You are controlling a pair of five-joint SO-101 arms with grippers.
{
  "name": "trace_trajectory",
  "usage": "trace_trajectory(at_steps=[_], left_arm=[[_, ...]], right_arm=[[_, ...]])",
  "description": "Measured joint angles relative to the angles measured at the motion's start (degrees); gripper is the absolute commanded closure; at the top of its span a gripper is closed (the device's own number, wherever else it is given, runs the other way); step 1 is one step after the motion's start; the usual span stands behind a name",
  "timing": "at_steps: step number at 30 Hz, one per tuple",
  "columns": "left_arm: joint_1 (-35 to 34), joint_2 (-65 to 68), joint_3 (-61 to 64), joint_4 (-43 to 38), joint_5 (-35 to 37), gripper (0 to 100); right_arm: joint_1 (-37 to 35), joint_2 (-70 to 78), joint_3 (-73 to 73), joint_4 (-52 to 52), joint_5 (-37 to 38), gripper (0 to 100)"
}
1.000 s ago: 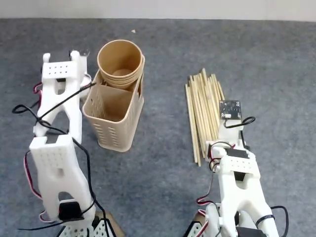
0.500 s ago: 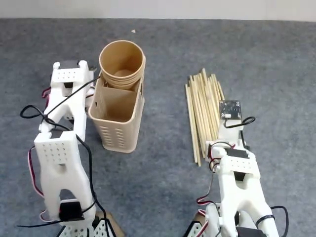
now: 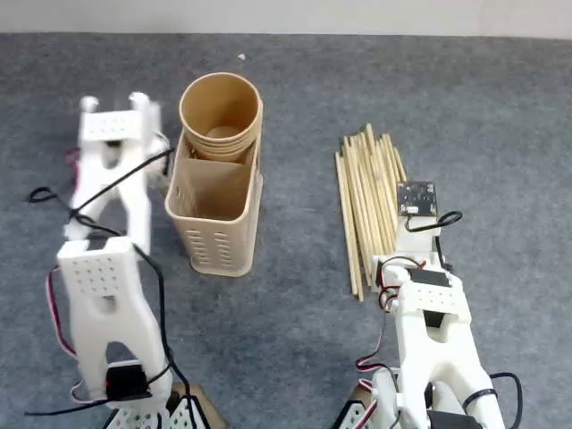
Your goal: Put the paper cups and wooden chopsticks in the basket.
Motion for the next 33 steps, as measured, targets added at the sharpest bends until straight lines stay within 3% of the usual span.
trace_trajectory(at_steps=[6,10,14,18,21,27,33], left_arm=[[-1.85,-11.34,-12.4,0.44,0.0,79],[-0.62,-26.55,-12.04,1.05,0.0,79],[4.84,-44.04,-4.04,1.23,0.0,79],[6.95,-61.19,12.31,0.88,-1.49,79],[6.07,-73.32,29.01,-3.78,-3.25,79],[-0.88,-99.08,66.99,-21.01,-6.33,79],[-12.31,-119.74,99.16,-34.37,-7.12,79]], right_arm=[[0.0,0.0,0.0,0.0,0.0,64.2],[0.0,0.0,0.0,0.0,0.0,64.2],[0.0,0.0,-0.18,0.0,0.88,64.2],[0.0,0.0,-6.51,4.13,2.73,64.2],[-0.18,0.0,-14.15,11.52,4.48,64.2],[-0.26,0.0,-27.08,16.62,5.36,64.2],[-0.44,0.26,-28.57,16.62,5.36,64.2]])
